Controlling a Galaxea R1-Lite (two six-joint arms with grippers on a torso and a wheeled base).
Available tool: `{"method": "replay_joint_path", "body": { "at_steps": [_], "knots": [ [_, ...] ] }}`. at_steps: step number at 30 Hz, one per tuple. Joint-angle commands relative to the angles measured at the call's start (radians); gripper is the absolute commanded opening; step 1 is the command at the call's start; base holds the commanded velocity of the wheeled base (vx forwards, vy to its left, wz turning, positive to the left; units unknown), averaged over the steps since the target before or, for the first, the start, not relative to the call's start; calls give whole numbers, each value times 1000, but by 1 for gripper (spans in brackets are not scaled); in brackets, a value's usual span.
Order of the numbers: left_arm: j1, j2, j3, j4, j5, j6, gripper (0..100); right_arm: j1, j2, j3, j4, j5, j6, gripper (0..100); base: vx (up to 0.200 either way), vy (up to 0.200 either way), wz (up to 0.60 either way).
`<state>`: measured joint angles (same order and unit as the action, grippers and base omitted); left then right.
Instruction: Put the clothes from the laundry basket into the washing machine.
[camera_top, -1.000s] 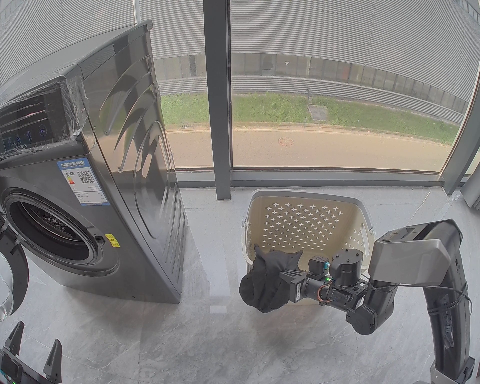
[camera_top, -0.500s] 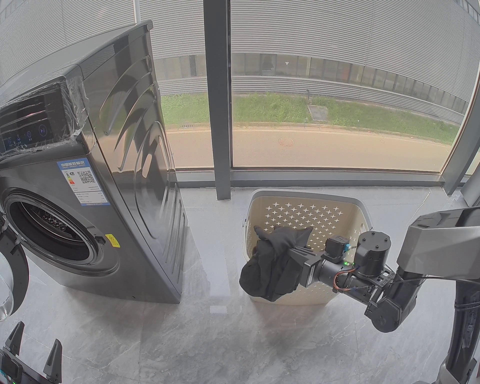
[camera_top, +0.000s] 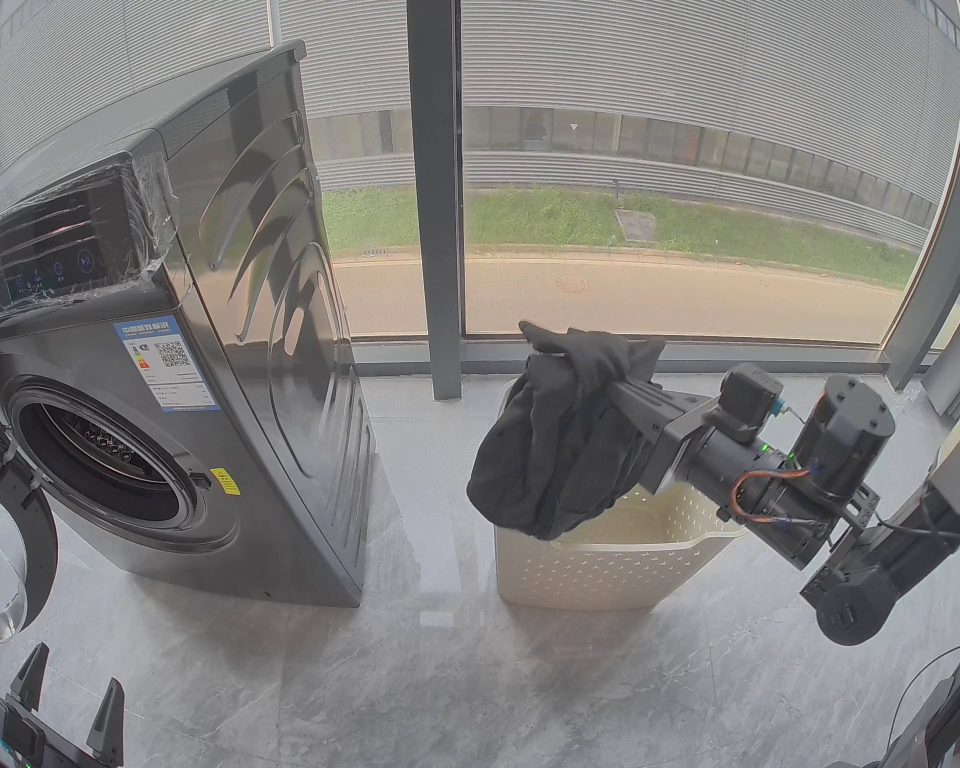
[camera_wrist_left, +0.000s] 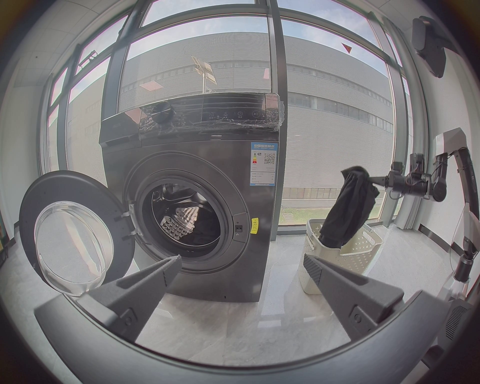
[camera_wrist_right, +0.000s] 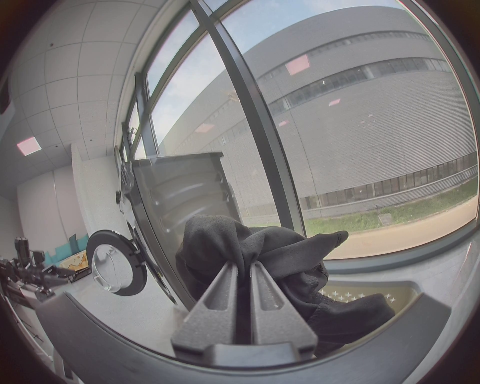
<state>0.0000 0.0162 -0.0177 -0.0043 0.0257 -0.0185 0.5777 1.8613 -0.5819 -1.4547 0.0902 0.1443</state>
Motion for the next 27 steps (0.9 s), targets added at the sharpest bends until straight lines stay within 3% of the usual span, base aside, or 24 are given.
{"method": "replay_joint_path", "body": {
  "at_steps": [1, 2, 9, 12, 13, 14, 20, 27],
  "knots": [
    [0, -12, 15, 0, -3, -1, 100, 16, -117, -12, 14, -14, -3, 0, 0, 0, 0],
    [0, -12, 15, 0, -3, -4, 100, 4, -151, 8, 16, -37, -9, 0, 0, 0, 0],
    [0, -12, 15, 0, -6, -4, 100, -4, -185, 45, 50, -86, -45, 0, 0, 0, 0],
    [0, -12, 15, 0, -9, -1, 100, -9, -208, 47, 111, -188, -60, 0, 0, 0, 0],
    [0, -12, 15, 0, -9, -1, 100, -9, -208, 47, 111, -188, -60, 0, 0, 0, 0],
    [0, -12, 15, 0, -9, -1, 100, -7, -229, 50, 135, -239, -81, 0, 0, 0, 0],
    [0, -12, 15, 0, -9, -4, 100, 1, -295, 42, 201, -356, -94, 0, 0, 0, 0],
    [0, -12, 15, 0, -9, -4, 100, -13, -313, 48, 218, -369, -92, 0, -200, 0, 0]
  ]
}}
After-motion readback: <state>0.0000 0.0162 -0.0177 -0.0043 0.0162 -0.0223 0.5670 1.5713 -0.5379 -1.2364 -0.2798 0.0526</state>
